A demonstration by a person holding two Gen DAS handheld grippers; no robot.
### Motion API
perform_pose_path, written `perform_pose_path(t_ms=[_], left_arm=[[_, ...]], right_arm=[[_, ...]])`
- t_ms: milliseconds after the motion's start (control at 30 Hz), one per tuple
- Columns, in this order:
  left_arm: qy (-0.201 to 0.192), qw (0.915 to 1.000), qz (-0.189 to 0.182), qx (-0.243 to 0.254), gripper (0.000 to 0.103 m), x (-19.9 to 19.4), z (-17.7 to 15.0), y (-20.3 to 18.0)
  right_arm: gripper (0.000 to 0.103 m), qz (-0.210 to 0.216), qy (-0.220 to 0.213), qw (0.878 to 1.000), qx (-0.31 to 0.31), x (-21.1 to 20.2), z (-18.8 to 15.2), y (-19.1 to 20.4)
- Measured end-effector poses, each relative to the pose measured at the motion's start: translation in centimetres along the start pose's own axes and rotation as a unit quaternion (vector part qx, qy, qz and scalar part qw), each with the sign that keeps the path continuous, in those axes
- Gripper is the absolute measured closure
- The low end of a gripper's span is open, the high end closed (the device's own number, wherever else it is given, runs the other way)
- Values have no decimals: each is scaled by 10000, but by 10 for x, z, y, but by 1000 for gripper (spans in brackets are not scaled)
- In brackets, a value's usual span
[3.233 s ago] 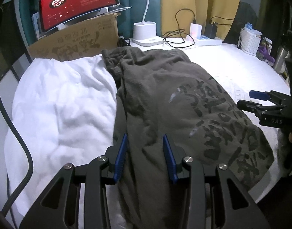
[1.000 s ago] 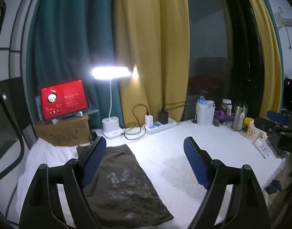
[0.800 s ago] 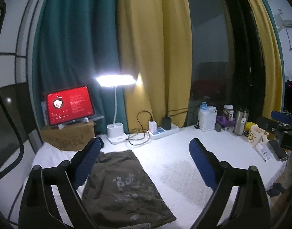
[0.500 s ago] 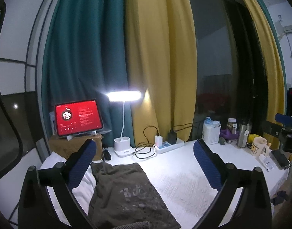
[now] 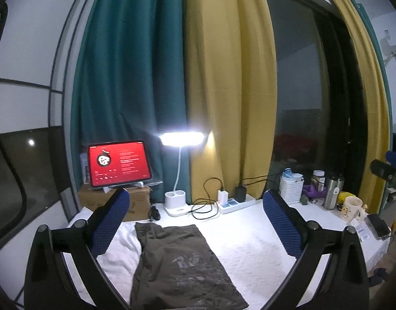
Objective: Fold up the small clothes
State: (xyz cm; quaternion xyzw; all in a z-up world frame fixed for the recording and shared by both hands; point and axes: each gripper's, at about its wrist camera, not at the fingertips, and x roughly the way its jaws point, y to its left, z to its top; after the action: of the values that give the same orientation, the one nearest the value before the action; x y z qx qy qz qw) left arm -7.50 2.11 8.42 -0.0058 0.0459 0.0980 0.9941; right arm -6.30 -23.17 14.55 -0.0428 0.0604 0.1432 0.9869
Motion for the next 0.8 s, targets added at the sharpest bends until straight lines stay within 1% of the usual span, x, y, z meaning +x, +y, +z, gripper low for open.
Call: perform_pose_path(t_ms=[233,633,800], left_arm=[[-5,9997,-71,-246,1,-8,6,10],[-42,9993,224,-287,1,-19,12,27],[29,9993,242,-287,1,-16,9,28]], right_arm=[[7,68,-192,9998,-82,-15,9,5],[7,103,-243,9995,-162,-22,12,6],[7,99,-211,9996,-157,-20,12,6]])
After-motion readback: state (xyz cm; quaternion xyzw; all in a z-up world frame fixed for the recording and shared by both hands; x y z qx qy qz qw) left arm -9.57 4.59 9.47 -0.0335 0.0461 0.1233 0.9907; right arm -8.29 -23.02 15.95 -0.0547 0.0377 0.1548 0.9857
